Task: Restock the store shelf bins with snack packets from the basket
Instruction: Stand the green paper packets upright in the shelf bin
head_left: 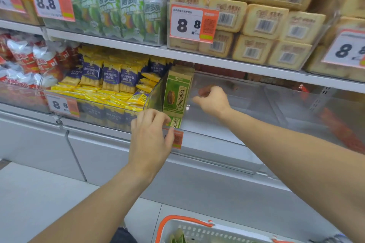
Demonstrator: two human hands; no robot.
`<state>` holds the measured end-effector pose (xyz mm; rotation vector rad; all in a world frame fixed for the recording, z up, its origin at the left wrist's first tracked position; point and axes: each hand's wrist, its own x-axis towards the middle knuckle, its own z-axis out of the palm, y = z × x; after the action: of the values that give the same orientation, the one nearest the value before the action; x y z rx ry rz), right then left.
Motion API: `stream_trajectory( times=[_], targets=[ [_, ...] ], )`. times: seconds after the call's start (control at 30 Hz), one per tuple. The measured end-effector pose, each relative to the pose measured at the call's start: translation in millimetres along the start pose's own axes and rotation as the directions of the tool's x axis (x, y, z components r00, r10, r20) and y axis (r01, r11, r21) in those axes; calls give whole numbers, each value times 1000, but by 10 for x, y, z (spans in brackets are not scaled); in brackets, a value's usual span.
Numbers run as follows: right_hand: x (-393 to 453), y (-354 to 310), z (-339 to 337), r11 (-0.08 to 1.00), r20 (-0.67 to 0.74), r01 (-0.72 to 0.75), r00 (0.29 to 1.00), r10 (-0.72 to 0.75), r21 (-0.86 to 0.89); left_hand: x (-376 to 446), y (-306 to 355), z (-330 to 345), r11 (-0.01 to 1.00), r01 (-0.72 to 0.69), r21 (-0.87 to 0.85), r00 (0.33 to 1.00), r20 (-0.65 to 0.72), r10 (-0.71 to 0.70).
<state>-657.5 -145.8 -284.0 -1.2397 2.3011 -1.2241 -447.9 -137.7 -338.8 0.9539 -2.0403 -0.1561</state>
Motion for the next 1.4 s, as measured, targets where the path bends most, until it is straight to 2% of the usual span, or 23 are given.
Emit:
stream_trajectory(
  times=[0.07,0.13,0.27,0.33,0.4,0.5,0.57,0.67,0.8,0.9,0.97,1.03,1.23,1.4],
  targets=[
    [-219,-22,-183,997,23,41,999,-43,61,-46,140,33,995,-95,1,995,-11,95],
    [-521,-13,-371,989,73,92,992,-101,115,-177,278,136,989,-148,27,988,40,147],
    [-1249,253,-680,985,211,151,963,-166,87,-710,477,462,996,-91,-25,955,281,94],
    [-1599,545,-793,987,277,142,948,-157,72,-1041,575,588,996,10,-91,877,480,35],
    [-1912,899,-843,994,374,89,922,-104,55,-1379,687,692,984,154,-93,762,645,-58],
    [-2242,1483,-801,998,494,-30,868,57,-61,-1825,838,855,943,333,-3,615,758,-215],
    [-2369,1870,-778,984,526,-45,840,131,-172,-2045,895,958,909,410,78,498,816,-295],
    [-2509,2327,-869,934,532,21,826,185,-358,-2248,934,1070,916,355,185,371,872,-320],
    [-2595,2601,-985,880,506,62,836,213,-472,-2382,1020,1130,929,295,222,282,909,-307],
    [-2704,2727,-1024,850,534,58,800,274,-524,-2465,1066,1184,929,272,250,219,924,-313],
    [-2831,2785,-1048,852,560,52,774,296,-522,-2495,1100,1208,927,267,264,192,928,-319],
    [-2940,2813,-1068,854,566,81,780,266,-513,-2503,1131,1238,920,283,271,189,925,-331],
    [-3085,2879,-1017,876,458,74,871,176,-477,-2462,1250,1282,889,331,316,204,896,-394],
    [-3163,2853,-876,923,522,139,850,75,-359,-2470,1247,1315,830,394,394,168,857,-487]
  ],
)
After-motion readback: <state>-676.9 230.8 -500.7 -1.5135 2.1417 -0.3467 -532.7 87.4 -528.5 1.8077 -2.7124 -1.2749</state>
